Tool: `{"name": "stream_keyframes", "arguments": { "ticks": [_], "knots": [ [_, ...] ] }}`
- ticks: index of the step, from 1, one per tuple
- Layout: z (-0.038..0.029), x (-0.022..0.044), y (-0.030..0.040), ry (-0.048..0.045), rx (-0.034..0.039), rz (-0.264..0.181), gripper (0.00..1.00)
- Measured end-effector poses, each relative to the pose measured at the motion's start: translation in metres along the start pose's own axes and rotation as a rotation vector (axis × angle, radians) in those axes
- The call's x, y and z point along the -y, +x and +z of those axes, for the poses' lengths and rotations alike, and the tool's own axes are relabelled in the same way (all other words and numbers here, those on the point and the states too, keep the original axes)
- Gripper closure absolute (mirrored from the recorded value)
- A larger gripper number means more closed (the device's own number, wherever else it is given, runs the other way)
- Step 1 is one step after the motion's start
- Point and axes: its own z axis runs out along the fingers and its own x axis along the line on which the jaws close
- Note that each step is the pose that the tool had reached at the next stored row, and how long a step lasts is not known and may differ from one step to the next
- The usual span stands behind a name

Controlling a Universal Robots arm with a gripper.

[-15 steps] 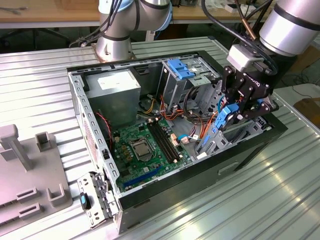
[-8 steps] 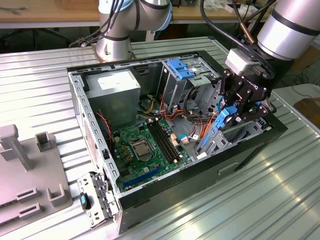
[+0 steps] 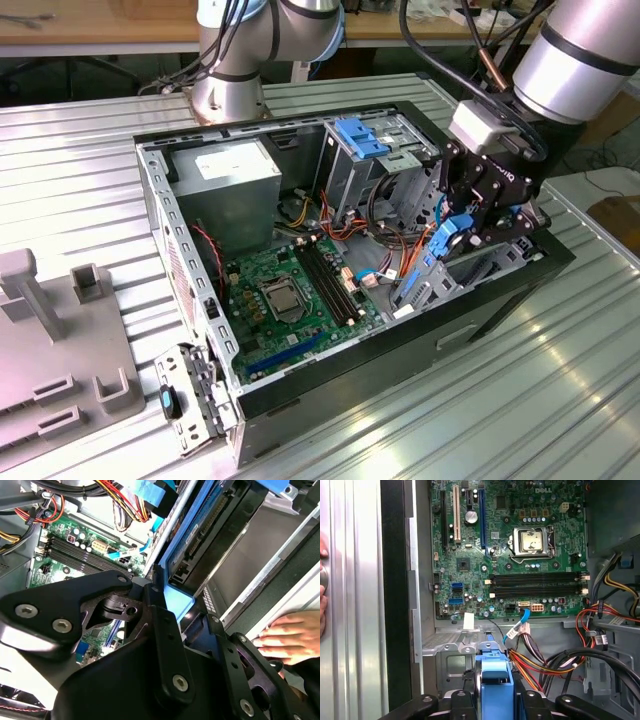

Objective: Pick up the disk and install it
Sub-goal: 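Insert the disk into the insertion slot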

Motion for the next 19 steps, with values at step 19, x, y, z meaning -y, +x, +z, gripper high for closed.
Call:
{"name": "stream_keyframes", "arguments": {
  "ticks": [19],
  "knots": [
    [0.0002, 0.0009, -0.0001, 0.0, -0.0002, 0.0, 0.89]
  ]
}}
